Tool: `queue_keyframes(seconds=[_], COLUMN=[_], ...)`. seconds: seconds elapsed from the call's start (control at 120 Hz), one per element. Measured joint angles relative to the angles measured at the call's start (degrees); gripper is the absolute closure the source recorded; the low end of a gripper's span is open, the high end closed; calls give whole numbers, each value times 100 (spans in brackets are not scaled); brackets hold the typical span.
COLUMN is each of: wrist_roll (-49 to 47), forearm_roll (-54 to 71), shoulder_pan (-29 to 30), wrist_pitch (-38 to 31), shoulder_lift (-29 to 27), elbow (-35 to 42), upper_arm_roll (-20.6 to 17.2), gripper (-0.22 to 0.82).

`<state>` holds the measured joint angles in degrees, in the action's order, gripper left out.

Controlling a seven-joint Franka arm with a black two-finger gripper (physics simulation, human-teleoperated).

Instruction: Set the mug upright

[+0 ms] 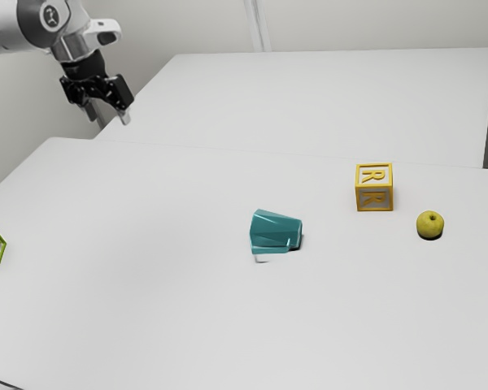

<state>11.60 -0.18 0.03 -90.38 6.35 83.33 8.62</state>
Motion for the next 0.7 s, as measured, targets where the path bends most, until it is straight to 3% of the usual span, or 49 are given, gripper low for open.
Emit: queue_keyframes(seconds=[0.233, 0.475, 0.7], wrist_roll=[90, 141, 177], forearm_roll=[-384, -1725, -3170], shoulder_pan=[-52, 192, 738], wrist_pitch=[-158, -721, -1354], shoulder_lift=[-70, -689, -517], elbow=[515, 2350, 2995], upper_arm_roll=[138, 356, 167], gripper=[0, 0, 0])
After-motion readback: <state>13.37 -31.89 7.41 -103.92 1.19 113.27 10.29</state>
